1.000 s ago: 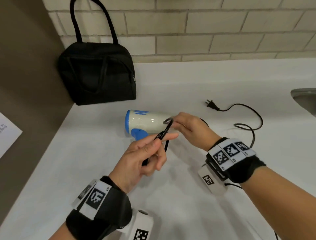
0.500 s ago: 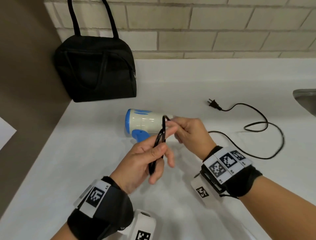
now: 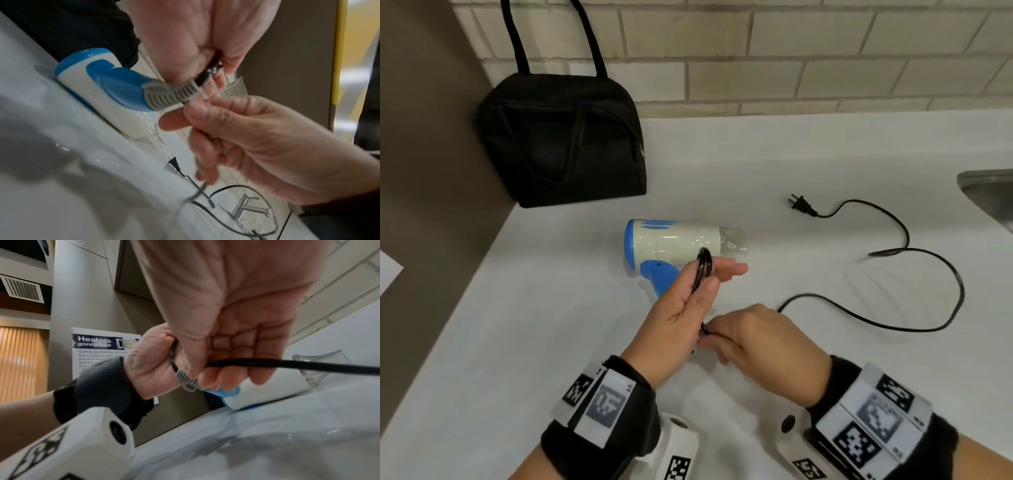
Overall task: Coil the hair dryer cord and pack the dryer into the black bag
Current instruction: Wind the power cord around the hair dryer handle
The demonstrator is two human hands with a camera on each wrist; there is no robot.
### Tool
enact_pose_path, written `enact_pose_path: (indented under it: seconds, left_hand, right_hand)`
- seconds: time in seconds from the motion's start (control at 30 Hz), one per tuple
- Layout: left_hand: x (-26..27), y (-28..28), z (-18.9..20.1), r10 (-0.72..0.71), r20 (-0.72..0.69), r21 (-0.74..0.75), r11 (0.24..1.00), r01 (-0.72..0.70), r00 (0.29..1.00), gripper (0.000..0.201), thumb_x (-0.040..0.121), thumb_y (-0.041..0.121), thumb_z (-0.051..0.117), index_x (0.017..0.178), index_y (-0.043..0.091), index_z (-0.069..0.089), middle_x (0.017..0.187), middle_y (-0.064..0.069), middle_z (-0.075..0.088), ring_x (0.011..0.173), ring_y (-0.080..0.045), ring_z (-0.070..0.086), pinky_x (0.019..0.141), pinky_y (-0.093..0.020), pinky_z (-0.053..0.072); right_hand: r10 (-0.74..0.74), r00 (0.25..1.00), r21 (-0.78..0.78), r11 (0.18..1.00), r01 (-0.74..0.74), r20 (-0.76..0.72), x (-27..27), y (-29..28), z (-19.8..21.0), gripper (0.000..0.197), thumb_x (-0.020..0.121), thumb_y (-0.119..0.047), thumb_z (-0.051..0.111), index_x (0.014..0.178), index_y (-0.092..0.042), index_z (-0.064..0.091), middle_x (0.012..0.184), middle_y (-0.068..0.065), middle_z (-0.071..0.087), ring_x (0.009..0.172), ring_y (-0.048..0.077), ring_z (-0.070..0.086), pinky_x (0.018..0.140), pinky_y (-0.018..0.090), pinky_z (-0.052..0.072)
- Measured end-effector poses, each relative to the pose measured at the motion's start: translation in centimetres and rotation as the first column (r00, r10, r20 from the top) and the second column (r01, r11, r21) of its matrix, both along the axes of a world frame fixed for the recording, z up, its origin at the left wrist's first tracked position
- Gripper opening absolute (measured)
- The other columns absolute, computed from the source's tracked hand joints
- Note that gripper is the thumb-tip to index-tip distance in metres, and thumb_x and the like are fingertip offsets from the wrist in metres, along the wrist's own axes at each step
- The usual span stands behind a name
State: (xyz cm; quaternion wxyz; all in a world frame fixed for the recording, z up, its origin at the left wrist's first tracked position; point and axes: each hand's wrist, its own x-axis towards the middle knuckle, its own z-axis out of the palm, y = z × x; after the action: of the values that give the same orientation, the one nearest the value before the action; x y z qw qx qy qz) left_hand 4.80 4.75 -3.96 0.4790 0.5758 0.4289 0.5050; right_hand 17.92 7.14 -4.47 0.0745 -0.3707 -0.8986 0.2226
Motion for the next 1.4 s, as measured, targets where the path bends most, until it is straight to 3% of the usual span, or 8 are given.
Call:
enact_pose_path:
  seconds: [0.3, 0.43, 0.57, 0.67, 0.83, 1.1, 1.3, 1.4]
  left_hand:
    - [-0.1, -0.6, 1.1, -0.056, -0.292, -0.007, 0.998, 0.057, 0.955, 0.031, 0.085, 0.055, 0.032, 0.115, 0.063, 0.026, 0.081, 0.009, 0.070, 0.078, 0.001, 0.066, 0.074, -0.007, 0.045]
    - [0.2, -0.5, 0.8, -0.031, -0.395, 0.023, 0.999, 0.043, 0.918, 0.037, 0.084, 0.054, 0.026, 0.121, 0.052, 0.025, 0.050, 0.018, 0.058, 0.058, 0.010, 0.055, 0.067, -0.005, 0.036]
    - [0.1, -0.5, 0.8, -0.041, -0.273, -0.040, 0.999, 0.031, 0.961, 0.045, 0.087, 0.052, 0.028, 0.119, 0.031, 0.051, 0.046, 0.002, 0.057, 0.052, 0.001, 0.055, 0.064, -0.006, 0.039]
    - [-0.3, -0.7, 0.7, -0.081, -0.145, -0.061, 0.995, 0.073, 0.986, 0.028, 0.078, 0.063, 0.042, 0.081, 0.043, 0.062, 0.034, 0.008, 0.044, 0.036, -0.001, 0.039, 0.049, -0.008, 0.033]
    - [-0.3, -0.6, 0.7, -0.070, -0.007, -0.142, 0.987, 0.068, 0.998, 0.044, 0.081, 0.050, 0.038, 0.042, 0.029, 0.041, 0.029, 0.009, 0.032, 0.031, -0.002, 0.025, 0.039, -0.012, 0.027]
    - [-1.4, -0.6, 0.5, -0.037, 0.414, -0.356, 0.913, 0.199, 0.909, 0.045, 0.075, 0.051, 0.037, 0.041, 0.023, 0.033, 0.024, 0.012, 0.028, 0.019, -0.002, 0.020, 0.033, -0.015, 0.023]
    - [-2.3, 0.1, 0.4, -0.120, 0.473, -0.337, 0.891, 0.305, 0.873, 0.044, 0.056, 0.063, 0.068, 0.050, 0.023, 0.050, 0.036, 0.010, 0.044, 0.027, -0.004, 0.036, 0.044, -0.019, 0.045]
    - [-2.6, 0.1, 0.9, -0.104, 0.440, -0.415, 0.858, 0.304, 0.892, 0.034, 0.074, 0.048, 0.057, 0.053, 0.021, 0.058, 0.035, 0.010, 0.039, 0.026, -0.003, 0.030, 0.040, -0.018, 0.040]
  right_hand:
    - [0.156, 0.985, -0.045, 0.986, -0.159, -0.068, 1.5, -1.8, 1.7, 0.025, 0.090, -0.032, 0.045, 0.100, -0.013, 0.057, 0.099, 0.003, 0.062, 0.088, 0.018, 0.055, 0.073, 0.033, 0.045]
    - [0.067, 0.980, 0.065, 0.996, -0.055, -0.187, 2.4, -1.2, 3.8, 0.030, 0.075, -0.057, 0.044, 0.086, -0.036, 0.061, 0.075, -0.017, 0.066, 0.069, 0.002, 0.057, 0.059, 0.024, 0.048]
    - [-0.065, 0.958, 0.045, 0.996, 0.081, -0.281, 3.4, 0.3, 5.3, 0.033, 0.061, -0.059, 0.065, 0.067, -0.030, 0.052, 0.048, -0.025, 0.050, 0.047, 0.002, 0.046, 0.047, 0.013, 0.032]
    - [-0.079, 0.914, -0.054, 0.997, 0.063, -0.398, 3.9, 1.8, 5.9, 0.024, 0.064, -0.049, 0.068, 0.077, -0.034, 0.054, 0.051, -0.019, 0.050, 0.047, 0.004, 0.044, 0.049, 0.012, 0.032]
    - [0.106, 0.944, 0.124, 0.990, -0.070, -0.313, 1.6, 3.6, 4.0, 0.037, 0.082, -0.058, 0.035, 0.113, -0.040, 0.046, 0.086, -0.012, 0.054, 0.078, 0.001, 0.054, 0.073, 0.028, 0.048]
    - [0.040, 0.834, -0.121, 0.985, -0.127, -0.550, -0.8, 2.9, 0.3, 0.047, 0.090, -0.046, 0.032, 0.104, -0.006, 0.053, 0.072, -0.013, 0.054, 0.065, 0.002, 0.054, 0.062, 0.012, 0.042]
    - [0.101, 0.930, 0.144, 0.988, -0.052, -0.353, -1.3, 3.0, 1.6, 0.039, 0.086, -0.032, 0.029, 0.103, -0.004, 0.050, 0.064, -0.004, 0.048, 0.053, 0.019, 0.051, 0.054, 0.033, 0.046]
    - [0.162, 0.971, 0.468, 0.882, -0.063, -0.176, -0.8, 3.2, 1.4, 0.024, 0.075, -0.016, 0.033, 0.096, -0.013, 0.043, 0.064, 0.000, 0.065, 0.040, 0.022, 0.055, 0.035, 0.020, 0.037]
